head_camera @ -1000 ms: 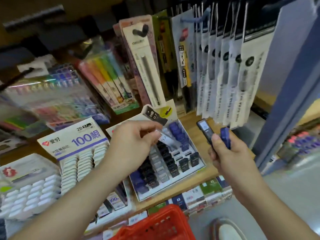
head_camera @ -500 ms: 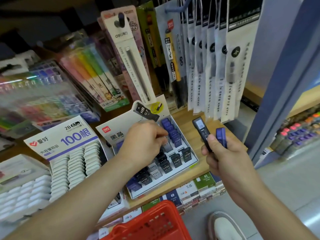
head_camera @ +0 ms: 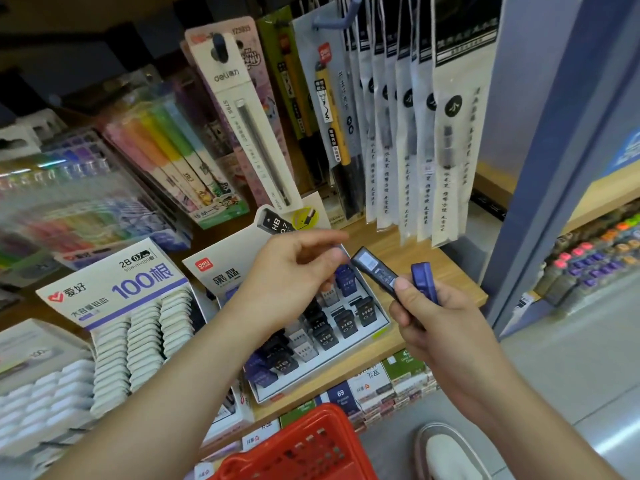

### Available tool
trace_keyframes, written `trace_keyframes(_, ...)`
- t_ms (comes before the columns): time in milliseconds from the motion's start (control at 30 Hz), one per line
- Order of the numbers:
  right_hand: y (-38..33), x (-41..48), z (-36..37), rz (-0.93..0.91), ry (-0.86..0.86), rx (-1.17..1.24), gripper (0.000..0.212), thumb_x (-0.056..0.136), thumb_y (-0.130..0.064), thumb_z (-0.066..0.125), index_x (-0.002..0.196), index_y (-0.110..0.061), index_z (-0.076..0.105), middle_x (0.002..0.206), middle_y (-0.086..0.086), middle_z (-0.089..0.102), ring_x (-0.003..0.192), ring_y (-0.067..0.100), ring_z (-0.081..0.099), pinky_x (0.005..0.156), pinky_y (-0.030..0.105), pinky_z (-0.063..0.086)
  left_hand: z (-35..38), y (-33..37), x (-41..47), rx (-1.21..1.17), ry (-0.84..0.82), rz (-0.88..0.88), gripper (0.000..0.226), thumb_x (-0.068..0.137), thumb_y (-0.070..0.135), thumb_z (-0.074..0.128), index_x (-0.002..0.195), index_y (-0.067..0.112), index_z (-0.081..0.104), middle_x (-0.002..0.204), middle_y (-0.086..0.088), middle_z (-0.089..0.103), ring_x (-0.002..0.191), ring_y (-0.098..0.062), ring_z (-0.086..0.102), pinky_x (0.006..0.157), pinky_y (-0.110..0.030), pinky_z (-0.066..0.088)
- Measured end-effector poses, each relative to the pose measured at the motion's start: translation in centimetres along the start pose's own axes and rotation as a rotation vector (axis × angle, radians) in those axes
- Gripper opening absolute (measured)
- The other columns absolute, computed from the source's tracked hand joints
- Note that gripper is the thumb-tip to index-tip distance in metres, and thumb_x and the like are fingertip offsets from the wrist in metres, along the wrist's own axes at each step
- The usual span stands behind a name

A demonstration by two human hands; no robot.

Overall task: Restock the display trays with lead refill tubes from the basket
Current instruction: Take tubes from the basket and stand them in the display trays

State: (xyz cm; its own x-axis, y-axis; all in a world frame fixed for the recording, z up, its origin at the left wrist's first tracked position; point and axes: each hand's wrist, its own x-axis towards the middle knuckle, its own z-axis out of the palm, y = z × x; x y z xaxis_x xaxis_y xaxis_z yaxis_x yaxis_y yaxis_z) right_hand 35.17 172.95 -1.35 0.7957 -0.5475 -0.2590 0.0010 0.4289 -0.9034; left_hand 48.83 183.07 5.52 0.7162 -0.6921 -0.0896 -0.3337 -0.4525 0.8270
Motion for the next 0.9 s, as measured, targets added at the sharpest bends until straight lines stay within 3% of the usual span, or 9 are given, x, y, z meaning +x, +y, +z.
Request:
trace_keyframes(67, 0.0, 0.0, 0.0, 0.016, -0.030, 0.011, 0.026, 0.099, -0.024, 0.053, 0.076, -0.013, 0.050, 0.059, 0.000, 0.045, 0.042, 0.007, 0.025, 0.039, 0.017, 0.023, 0.0, 0.8, -0.7, -0.230, -0.116, -0.058, 0.026, 0.088, 0.009, 0.064, 0.109, 0.021, 0.069, 0.089, -0.001, 0.071, 0.077, -0.012, 0.067, 0.076, -0.024, 0.057)
trace_keyframes(133, 0.0, -0.1, 0.1, 0.028, -0.065, 0.025, 0.021, 0.099, -0.022, 0.053, 0.079, -0.016, 0.054, 0.061, 0.001, 0.046, 0.042, 0.007, 0.025, 0.039, 0.018, 0.022, 0.1, 1.0, -1.0, -0.238, -0.147, -0.059, 0.031, 0.081, 0.001, 0.069, 0.109, 0.014, 0.070, 0.086, -0.002, 0.072, 0.073, -0.011, 0.069, 0.072, -0.020, 0.056)
trace_keyframes(233, -0.1, -0.3, 0.3, 0.041, -0.086, 0.033, 0.020, 0.098, -0.026, 0.055, 0.079, -0.020, 0.059, 0.063, 0.002, 0.047, 0.043, 0.008, 0.026, 0.040, 0.018, 0.022, 0.1, 0.9, -1.0, -0.268, -0.096, -0.080, 0.028, 0.080, -0.006, 0.067, 0.105, 0.006, 0.069, 0.081, -0.008, 0.074, 0.067, -0.013, 0.069, 0.066, -0.020, 0.056)
trace_keyframes(333, -0.4, -0.2, 0.0, 0.067, -0.040, 0.062, 0.023, 0.098, -0.037, 0.050, 0.092, -0.023, 0.068, 0.062, 0.001, 0.047, 0.042, 0.008, 0.025, 0.041, 0.020, 0.018, -0.6, 0.9, -1.1, -0.270, 0.010, -0.046, 0.024, 0.082, -0.007, 0.064, 0.093, 0.014, 0.073, 0.079, -0.004, 0.074, 0.069, -0.014, 0.069, 0.066, -0.018, 0.056)
trace_keyframes(467, -0.5, 0.3, -0.6, 0.082, 0.048, 0.110, 0.031, 0.100, -0.033, 0.042, 0.107, -0.019, 0.069, 0.063, 0.001, 0.048, 0.044, 0.010, 0.023, 0.044, 0.024, 0.015, -2.0, -0.2, -1.1, 0.074, 0.145, 0.041, 0.028, 0.086, 0.004, 0.067, 0.085, 0.031, 0.073, 0.076, 0.009, 0.073, 0.071, -0.005, 0.068, 0.069, -0.017, 0.054)
trace_keyframes(567, -0.1, 0.4, -0.4, 0.093, 0.071, 0.145, 0.031, 0.100, -0.024, 0.043, 0.105, -0.013, 0.071, 0.064, -0.001, 0.047, 0.043, 0.008, 0.024, 0.039, 0.021, 0.018, -1.4, -1.4, -1.4, 0.397, 0.111, 0.060, 0.024, 0.086, 0.015, 0.068, 0.089, 0.039, 0.071, 0.083, 0.016, 0.070, 0.079, -0.001, 0.064, 0.080, -0.023, 0.052)
trace_keyframes(733, 0.2, 0.4, -0.4, 0.094, 0.083, 0.186, 0.030, 0.100, -0.020, 0.044, 0.104, -0.008, 0.071, 0.065, -0.001, 0.048, 0.045, 0.007, 0.029, 0.038, 0.019, 0.020, -0.1, -2.1, -1.7, 0.560, 0.061, 0.118, 0.023, 0.089, 0.021, 0.065, 0.109, 0.031, 0.071, 0.099, 0.010, 0.071, 0.092, -0.007, 0.063, 0.088, -0.024, 0.050)
trace_keyframes(833, 0.1, 0.3, -0.5, 0.103, 0.086, 0.193, 0.029, 0.100, -0.021, 0.045, 0.105, -0.007, 0.071, 0.066, 0.000, 0.049, 0.047, 0.007, 0.031, 0.038, 0.018, 0.022, 0.0, -1.8, -1.6, 0.639, 0.016, 0.155, 0.026, 0.091, 0.026, 0.063, 0.116, 0.032, 0.067, 0.102, 0.009, 0.071, 0.091, -0.005, 0.062, 0.081, -0.014, 0.045)
trace_keyframes(900, 0.1, 0.2, -0.4, 0.109, 0.088, 0.199, 0.029, 0.100, -0.022, 0.046, 0.106, -0.007, 0.071, 0.066, 0.000, 0.050, 0.046, 0.007, 0.032, 0.038, 0.018, 0.022, -0.2, -1.5, -1.4, 0.677, -0.033, 0.168, 0.029, 0.091, 0.031, 0.061, 0.120, 0.032, 0.065, 0.103, 0.007, 0.072, 0.088, -0.006, 0.063, 0.080, -0.016, 0.046)
